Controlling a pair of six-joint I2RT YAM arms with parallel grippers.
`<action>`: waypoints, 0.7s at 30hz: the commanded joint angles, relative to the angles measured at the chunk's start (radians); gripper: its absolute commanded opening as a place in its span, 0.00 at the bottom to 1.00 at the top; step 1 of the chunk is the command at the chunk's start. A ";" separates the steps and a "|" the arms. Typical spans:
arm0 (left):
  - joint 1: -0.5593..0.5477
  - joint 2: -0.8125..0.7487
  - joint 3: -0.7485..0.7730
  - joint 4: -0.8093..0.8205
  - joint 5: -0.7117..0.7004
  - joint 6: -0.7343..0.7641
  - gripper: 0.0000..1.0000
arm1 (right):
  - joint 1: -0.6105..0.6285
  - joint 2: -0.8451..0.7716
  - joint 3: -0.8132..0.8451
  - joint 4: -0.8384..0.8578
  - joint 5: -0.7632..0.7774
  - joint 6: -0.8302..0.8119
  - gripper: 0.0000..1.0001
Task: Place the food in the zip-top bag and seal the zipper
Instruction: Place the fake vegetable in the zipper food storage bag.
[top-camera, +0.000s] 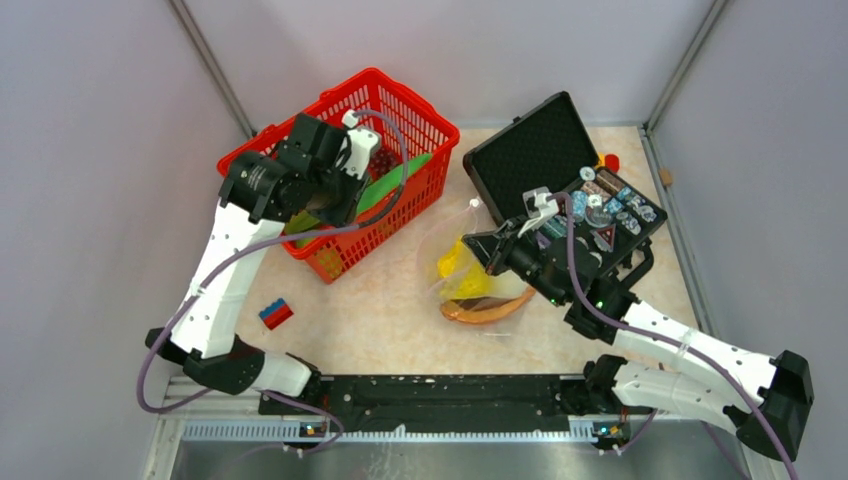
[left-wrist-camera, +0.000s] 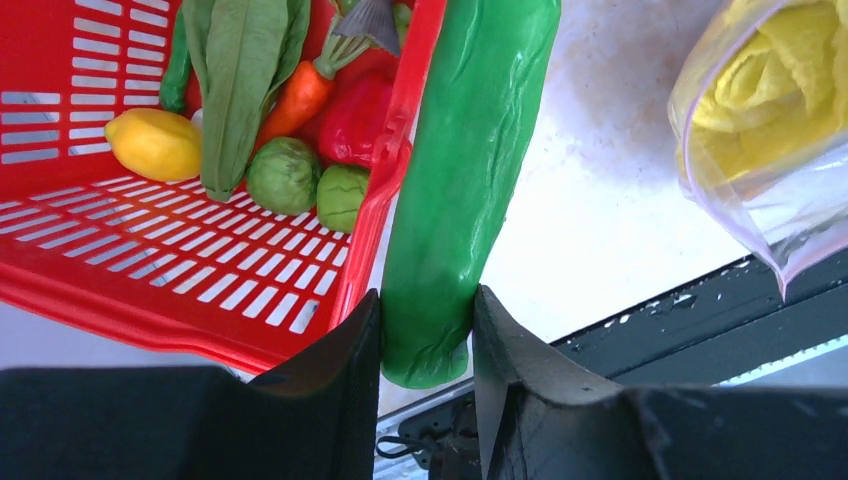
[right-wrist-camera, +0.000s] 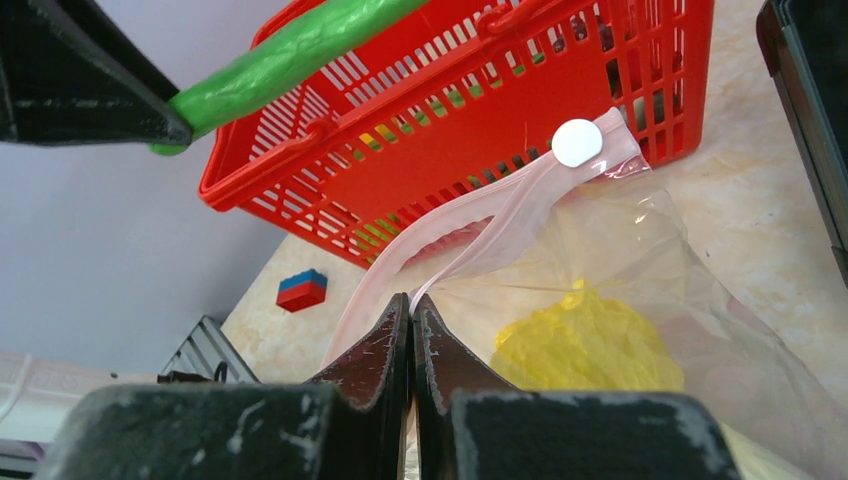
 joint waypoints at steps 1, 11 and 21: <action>-0.057 -0.032 0.040 -0.072 -0.052 -0.017 0.10 | -0.004 0.001 0.036 0.101 0.042 -0.011 0.00; -0.173 -0.021 0.072 -0.084 -0.078 0.048 0.13 | -0.004 -0.015 0.035 0.024 0.203 0.030 0.00; -0.301 -0.017 0.064 -0.115 -0.092 0.103 0.17 | -0.003 -0.027 0.020 0.050 0.237 0.036 0.00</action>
